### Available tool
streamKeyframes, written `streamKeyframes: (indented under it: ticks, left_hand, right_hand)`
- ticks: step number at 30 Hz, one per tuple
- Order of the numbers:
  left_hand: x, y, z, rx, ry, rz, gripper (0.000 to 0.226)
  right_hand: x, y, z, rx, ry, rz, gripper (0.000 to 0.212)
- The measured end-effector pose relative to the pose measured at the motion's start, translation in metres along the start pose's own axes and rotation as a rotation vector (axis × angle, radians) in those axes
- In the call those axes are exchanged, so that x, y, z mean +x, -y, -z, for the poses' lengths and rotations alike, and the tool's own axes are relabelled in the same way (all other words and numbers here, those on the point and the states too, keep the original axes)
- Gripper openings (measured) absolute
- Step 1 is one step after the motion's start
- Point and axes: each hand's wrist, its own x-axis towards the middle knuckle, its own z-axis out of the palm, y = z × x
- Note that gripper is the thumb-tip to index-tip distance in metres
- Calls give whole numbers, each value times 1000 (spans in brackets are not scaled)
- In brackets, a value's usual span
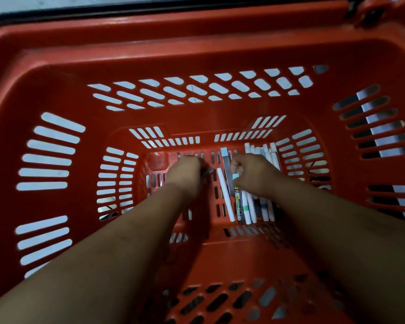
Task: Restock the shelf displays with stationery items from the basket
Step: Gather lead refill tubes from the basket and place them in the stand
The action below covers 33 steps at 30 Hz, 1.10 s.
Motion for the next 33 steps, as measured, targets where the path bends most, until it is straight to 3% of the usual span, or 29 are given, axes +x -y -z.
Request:
streamKeyframes:
  ticks: [4,8,10,15,20,22,25,33]
  left_hand:
    - [9,10,13,-295,-43,114,11]
    - [11,16,16,-963,39,357,5]
    - [13,17,17,-1175,138,465,1]
    - [10,17,29,-1484,326,513,18]
    - [8,15,32,-1665,318,591,26]
    - [7,10,32,-1800,258,665,29]
    - [9,5,28,-1932,175,725,34]
    - [16,-2,16,-1935,176,753,50]
  right_hand:
    - [1,1,3,306,-73,-85,20]
    - [3,17,16,628,-97,-235,15]
    - [2,22,20,814,-84,-290,15]
    - [1,25,21,1131,-56,-372,14]
    - [-5,29,14,1297,30,-441,23]
    - [-9,30,8,1228,92,-429,32]
    - [-13,37,-3,958,149,-368,27]
    - [-14,46,-15,769,212,-266,20]
